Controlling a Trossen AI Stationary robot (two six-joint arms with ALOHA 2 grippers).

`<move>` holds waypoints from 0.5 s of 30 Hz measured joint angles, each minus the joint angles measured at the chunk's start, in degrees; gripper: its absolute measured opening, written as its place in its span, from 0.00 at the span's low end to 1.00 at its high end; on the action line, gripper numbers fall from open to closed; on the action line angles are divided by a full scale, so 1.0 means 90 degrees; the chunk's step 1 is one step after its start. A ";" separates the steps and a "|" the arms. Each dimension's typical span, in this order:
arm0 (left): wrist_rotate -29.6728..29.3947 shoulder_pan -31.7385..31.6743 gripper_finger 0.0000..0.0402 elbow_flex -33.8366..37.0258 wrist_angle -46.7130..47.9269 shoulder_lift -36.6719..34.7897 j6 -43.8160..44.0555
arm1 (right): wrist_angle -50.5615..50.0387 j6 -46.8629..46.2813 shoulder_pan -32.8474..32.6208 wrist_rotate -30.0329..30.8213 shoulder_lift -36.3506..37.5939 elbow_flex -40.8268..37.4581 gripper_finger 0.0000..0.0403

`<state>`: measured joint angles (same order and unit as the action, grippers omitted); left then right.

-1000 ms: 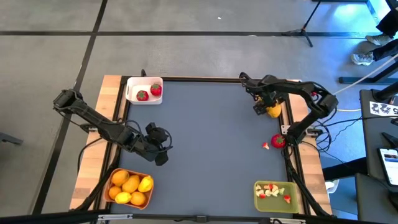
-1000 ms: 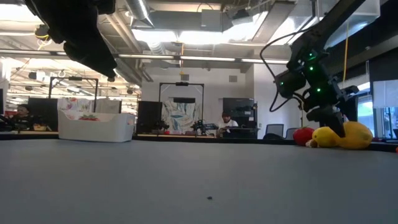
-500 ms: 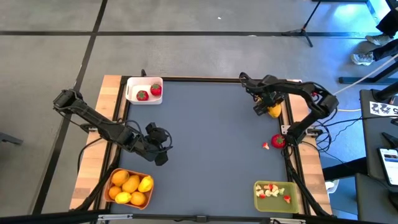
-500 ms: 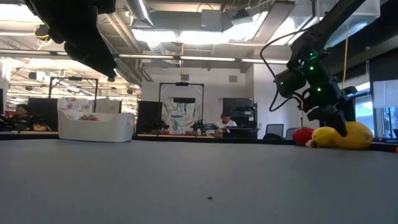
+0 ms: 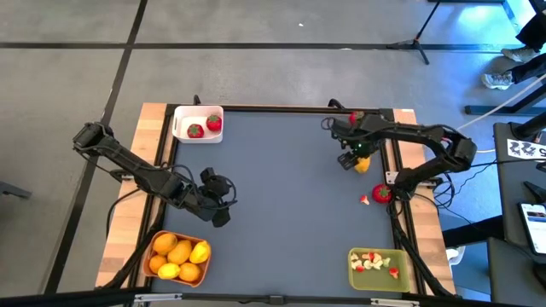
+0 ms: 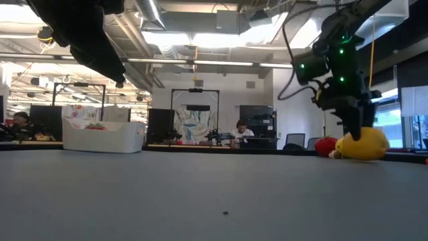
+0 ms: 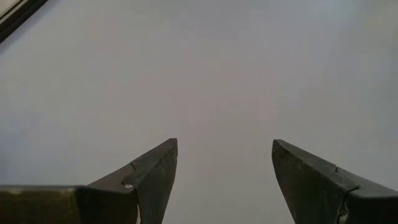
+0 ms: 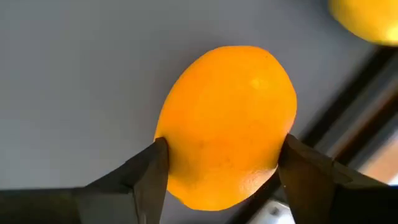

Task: Sort produce into baskets
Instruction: Put yellow the lemon into the orange bin

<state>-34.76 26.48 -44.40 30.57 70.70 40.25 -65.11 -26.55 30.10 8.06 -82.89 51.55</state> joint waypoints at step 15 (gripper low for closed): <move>0.0003 0.0000 0.64 0.0000 0.0000 0.0000 0.0023 | 0.2518 -0.0188 -0.2537 -0.0132 0.0064 0.0015 0.62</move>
<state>-34.74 26.48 -44.40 30.57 70.70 40.46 -42.45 -28.25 7.26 6.87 -82.31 51.68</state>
